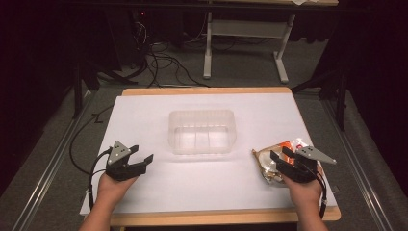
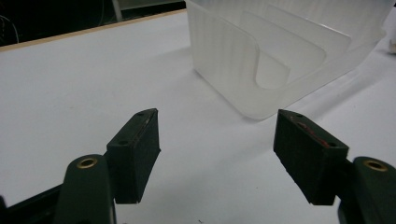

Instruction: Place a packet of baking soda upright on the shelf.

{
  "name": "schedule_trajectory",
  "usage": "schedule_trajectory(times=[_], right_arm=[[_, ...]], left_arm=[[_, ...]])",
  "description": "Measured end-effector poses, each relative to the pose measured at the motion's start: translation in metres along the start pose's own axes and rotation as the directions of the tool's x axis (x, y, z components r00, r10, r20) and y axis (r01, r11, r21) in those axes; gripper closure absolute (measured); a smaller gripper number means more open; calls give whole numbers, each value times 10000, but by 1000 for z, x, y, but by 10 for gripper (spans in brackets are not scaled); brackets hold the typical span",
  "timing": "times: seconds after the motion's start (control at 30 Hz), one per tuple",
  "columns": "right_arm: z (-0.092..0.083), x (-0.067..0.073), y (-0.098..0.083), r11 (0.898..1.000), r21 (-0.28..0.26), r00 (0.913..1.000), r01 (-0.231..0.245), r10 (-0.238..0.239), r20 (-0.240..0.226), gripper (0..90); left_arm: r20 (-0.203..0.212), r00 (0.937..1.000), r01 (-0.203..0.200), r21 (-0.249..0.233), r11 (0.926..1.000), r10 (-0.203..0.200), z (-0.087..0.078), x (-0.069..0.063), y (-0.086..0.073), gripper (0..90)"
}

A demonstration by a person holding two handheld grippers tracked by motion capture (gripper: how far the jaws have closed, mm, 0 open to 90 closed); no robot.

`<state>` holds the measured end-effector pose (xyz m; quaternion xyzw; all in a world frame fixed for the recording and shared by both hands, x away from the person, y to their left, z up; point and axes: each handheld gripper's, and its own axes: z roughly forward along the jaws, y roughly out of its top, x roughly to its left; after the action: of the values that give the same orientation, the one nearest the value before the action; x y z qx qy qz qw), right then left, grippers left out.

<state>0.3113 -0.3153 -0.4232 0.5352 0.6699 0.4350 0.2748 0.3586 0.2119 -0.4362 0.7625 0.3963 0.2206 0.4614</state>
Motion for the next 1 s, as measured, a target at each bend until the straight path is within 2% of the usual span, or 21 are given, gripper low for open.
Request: schedule_trajectory(times=[0.1,0.3,0.33,0.5,0.73,1.0], right_arm=[[2,-3,-1,9998,39,9997,-208,208,111,465],[-6,-11,-3,9996,-99,9995,-263,265,178,463],[-8,-12,-3,9997,-115,9996,-209,211,168,462],[-8,-13,-3,10000,-66,9998,-72,73,177,457],[-15,-10,2,9988,-292,9986,398,-387,369,439],[-27,-18,5,9978,-483,9971,459,-429,622,431]], left_arm=[[38,10000,69,20,10000,-70,1,2,0,319],[21,10000,-42,69,10000,42,3,2,1,318],[111,9999,-37,104,9999,36,3,1,1,318],[34,10000,-37,133,9999,37,3,2,1,319],[153,9999,-9,193,9998,6,3,2,1,318],[205,9998,-46,283,9996,40,3,2,1,320]])
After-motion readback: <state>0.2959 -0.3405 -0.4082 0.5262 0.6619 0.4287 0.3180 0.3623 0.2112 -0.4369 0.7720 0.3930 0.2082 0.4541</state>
